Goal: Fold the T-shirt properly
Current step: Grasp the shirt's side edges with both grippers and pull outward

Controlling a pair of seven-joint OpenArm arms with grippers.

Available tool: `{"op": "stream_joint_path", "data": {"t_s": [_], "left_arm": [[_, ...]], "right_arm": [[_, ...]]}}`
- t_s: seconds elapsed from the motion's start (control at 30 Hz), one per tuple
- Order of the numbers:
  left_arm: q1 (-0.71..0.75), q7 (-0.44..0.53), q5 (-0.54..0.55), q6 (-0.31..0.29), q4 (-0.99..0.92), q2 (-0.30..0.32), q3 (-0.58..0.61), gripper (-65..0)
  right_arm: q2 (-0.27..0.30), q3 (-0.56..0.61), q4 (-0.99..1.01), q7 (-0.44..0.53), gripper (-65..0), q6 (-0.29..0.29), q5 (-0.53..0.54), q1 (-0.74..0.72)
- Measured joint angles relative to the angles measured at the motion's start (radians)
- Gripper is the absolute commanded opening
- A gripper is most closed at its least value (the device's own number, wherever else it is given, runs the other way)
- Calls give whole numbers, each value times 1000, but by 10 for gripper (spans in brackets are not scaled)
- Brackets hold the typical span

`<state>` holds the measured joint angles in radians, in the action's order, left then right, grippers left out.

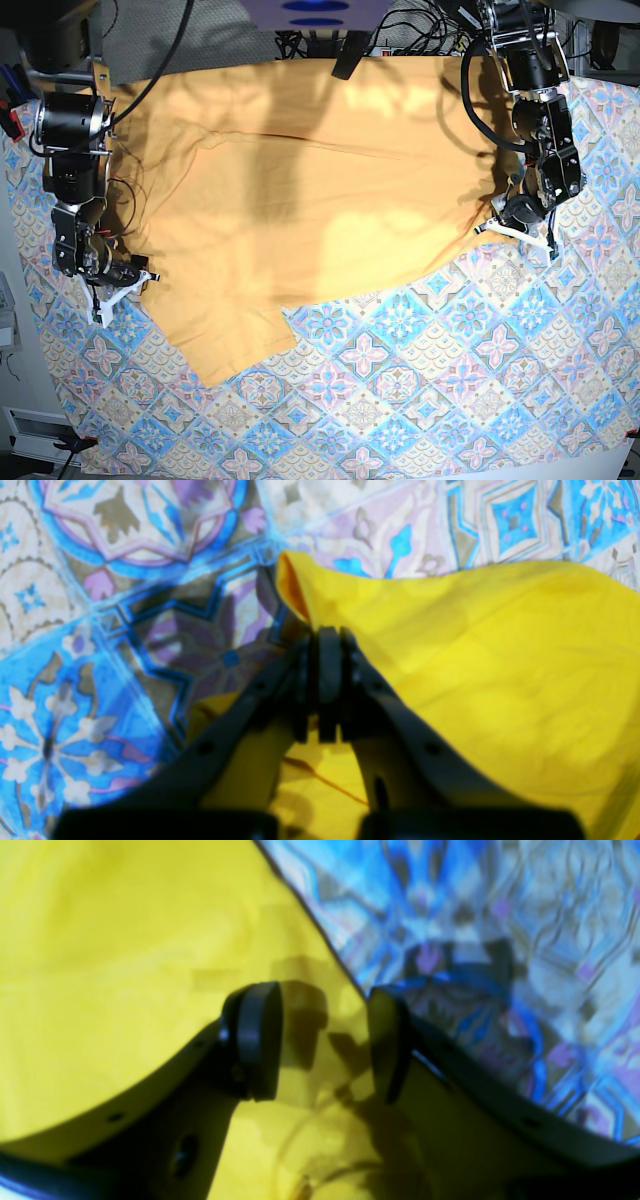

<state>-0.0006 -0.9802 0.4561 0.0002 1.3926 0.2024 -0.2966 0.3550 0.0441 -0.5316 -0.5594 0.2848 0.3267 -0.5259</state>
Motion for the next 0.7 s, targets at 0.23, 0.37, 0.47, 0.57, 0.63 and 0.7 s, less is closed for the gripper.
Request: {"op": "stream_joint_path", "data": {"t_s": [0.23,0.37,0.47,0.57,0.63,0.7], "left_arm": [[0,0,0,0,0,0,0,-650],[0,0,0,0,0,0,0,-650],[0,0,0,0,0,0,0,-650],[-1,0,0,0,0,0,0,-650],[-1,0,0,0,0,0,0,-650],[-2,0,0,0,0,0,0,-650]], "right_arm": [[-1,1,8,13,-380,0,0,0],[-10,1,8,31,-382,-2,4,14],[-23,1,7,32,-382,-5,4,15],[-46,1,6,44,-382,-8,4,16],[-57,-2,1,51,-382,-7,4,22],[-58,-4,0,65,-382,-4,15,28]]}}
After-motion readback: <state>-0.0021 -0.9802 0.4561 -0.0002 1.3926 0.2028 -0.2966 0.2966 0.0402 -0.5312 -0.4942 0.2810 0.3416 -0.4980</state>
